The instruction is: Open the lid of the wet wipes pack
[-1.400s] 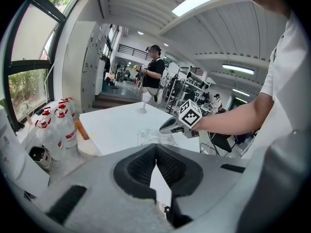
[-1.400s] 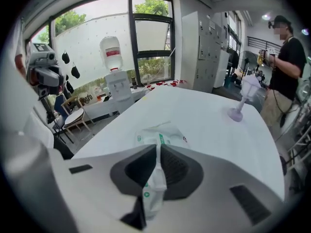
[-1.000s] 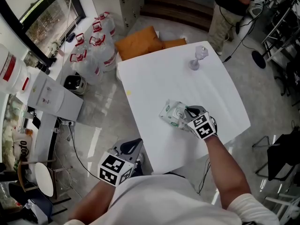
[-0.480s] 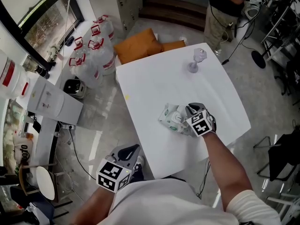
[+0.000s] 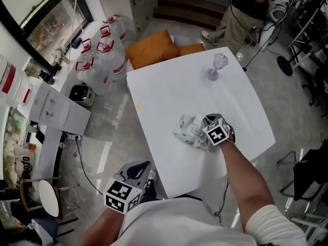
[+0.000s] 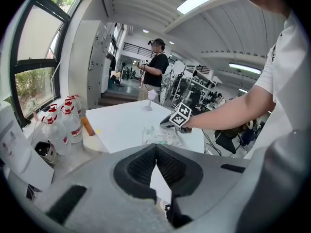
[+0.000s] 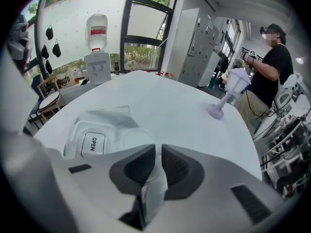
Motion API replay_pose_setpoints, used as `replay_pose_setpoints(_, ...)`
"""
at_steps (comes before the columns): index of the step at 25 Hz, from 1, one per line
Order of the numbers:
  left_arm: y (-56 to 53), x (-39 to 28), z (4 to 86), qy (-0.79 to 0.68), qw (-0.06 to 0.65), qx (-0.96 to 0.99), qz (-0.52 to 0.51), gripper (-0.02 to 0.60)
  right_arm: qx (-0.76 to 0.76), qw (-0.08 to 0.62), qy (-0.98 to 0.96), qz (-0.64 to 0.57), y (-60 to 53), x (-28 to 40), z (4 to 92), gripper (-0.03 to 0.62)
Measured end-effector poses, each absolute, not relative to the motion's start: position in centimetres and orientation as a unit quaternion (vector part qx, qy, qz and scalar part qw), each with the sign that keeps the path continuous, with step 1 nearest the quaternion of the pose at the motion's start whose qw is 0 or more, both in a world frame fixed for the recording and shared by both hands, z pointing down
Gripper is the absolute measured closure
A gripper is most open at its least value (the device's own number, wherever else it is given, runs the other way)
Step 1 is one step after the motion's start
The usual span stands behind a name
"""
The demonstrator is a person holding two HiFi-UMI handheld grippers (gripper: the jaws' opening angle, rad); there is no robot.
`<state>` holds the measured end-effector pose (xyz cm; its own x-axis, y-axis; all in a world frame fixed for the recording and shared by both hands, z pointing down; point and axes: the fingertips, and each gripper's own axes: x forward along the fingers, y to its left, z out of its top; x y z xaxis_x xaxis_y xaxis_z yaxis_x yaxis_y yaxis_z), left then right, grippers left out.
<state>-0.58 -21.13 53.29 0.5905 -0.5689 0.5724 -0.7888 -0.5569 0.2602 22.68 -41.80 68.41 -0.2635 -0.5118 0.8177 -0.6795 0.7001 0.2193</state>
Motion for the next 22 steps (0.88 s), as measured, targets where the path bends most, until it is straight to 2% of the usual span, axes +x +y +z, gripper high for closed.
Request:
replay_pose_setpoints(12,-21.7,-0.9,53.0,-0.393,0.253,0.859,0.208,0.581,0.391,0.464,-0.79,0.085,-41.6,22.4,66.9,0.549)
replay_pose_setpoints(22,-22.5,2.7,50.5,-0.326,0.205,0.902,0.196,0.581,0.457,0.377,-0.8,0.094,-36.3,22.8,58.6,0.549)
